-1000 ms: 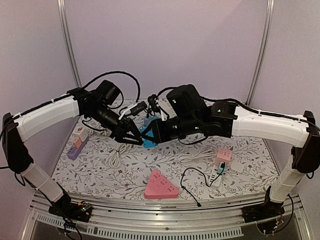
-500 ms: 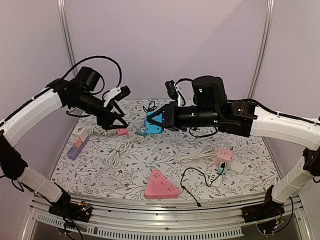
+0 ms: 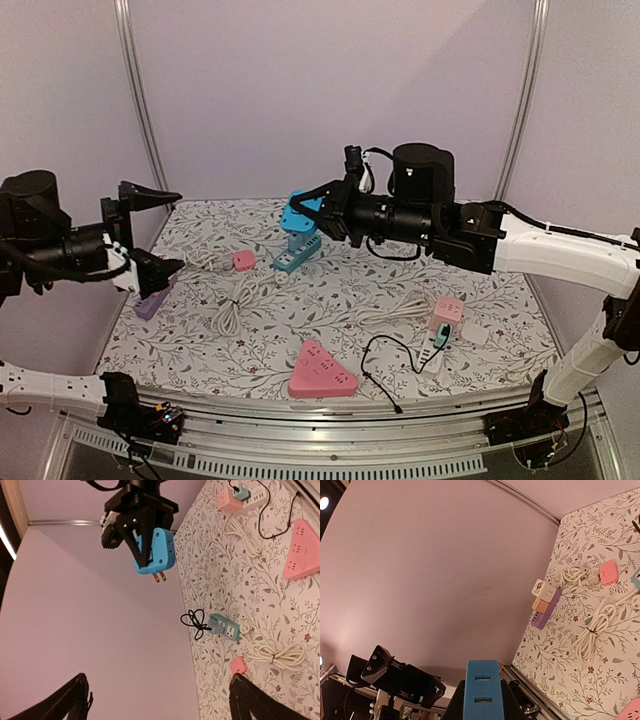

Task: Insert the plug
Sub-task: Adjust the plug.

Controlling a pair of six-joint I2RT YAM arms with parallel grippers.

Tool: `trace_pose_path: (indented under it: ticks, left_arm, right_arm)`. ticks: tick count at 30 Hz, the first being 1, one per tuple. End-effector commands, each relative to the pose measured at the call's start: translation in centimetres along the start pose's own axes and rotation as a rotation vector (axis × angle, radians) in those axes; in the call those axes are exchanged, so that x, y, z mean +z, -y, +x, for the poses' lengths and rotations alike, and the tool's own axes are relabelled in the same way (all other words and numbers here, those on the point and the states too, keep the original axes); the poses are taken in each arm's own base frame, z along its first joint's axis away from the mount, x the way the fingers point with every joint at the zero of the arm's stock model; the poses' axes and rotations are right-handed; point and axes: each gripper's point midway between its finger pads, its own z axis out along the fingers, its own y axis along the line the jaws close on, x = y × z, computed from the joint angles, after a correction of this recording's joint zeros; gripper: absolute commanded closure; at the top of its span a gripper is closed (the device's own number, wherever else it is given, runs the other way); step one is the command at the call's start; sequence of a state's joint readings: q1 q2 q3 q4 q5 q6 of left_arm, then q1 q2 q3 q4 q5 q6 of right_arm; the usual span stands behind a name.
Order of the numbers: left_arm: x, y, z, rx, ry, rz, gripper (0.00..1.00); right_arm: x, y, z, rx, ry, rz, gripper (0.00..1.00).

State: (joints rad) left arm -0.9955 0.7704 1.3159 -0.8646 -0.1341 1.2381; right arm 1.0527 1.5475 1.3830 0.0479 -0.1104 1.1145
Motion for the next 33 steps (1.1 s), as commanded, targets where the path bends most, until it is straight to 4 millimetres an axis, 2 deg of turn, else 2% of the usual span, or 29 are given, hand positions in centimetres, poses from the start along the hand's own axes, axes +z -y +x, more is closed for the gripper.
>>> trace_pose_path:
  ticks: [1, 5, 6, 8, 10, 13, 15, 19, 26, 30, 33]
  left_arm:
    - [6.0, 1.6, -1.6, 0.367, -0.028, -0.102, 0.03]
    - [7.4, 2.4, -1.9, 0.212, -0.022, -0.068, 0.06]
    - [7.6, 2.7, -2.2, 0.200, -0.005, -0.066, 0.08]
    - [7.5, 3.6, -3.2, 0.209, 0.064, -0.049, 0.18]
    - [7.4, 5.1, -4.0, 0.237, 0.130, -0.010, 0.35]
    - [7.8, 6.9, -4.2, 0.258, 0.153, 0.034, 0.50]
    - [8.3, 7.3, -4.3, 0.239, 0.151, 0.055, 0.57]
    - [9.4, 6.8, -4.1, 0.186, 0.109, 0.069, 0.69]
    - [9.9, 6.9, -4.4, 0.179, 0.115, 0.074, 0.77]
    - [10.0, 6.7, -4.8, 0.187, 0.134, 0.070, 0.80]
    - [10.1, 6.7, -5.1, 0.198, 0.148, 0.071, 0.82]
  right_arm:
    - [0.5, -1.9, 0.7, 0.023, -0.008, -0.093, 1.00]
    - [-0.9, -0.4, 1.6, 0.029, -0.021, -0.078, 1.00]
    - [-1.3, -1.1, 1.8, 0.015, -0.033, -0.105, 1.00]
    - [-1.9, -3.1, 2.4, -0.037, -0.081, -0.179, 1.00]
    - [-2.4, -4.1, 3.5, -0.097, -0.130, -0.205, 1.00]
    - [-2.9, -4.5, 5.1, -0.201, -0.182, -0.189, 1.00]
    - [-2.8, -4.9, 6.0, -0.239, -0.223, -0.205, 1.00]
    - [-1.9, -4.9, 7.9, -0.270, -0.299, -0.211, 1.00]
    - [-1.2, -5.3, 8.8, -0.304, -0.330, -0.211, 1.00]
    - [-0.7, -4.4, 9.6, -0.318, -0.362, -0.159, 1.00]
    - [-0.5, -4.6, 10.2, -0.336, -0.382, -0.157, 1.00]
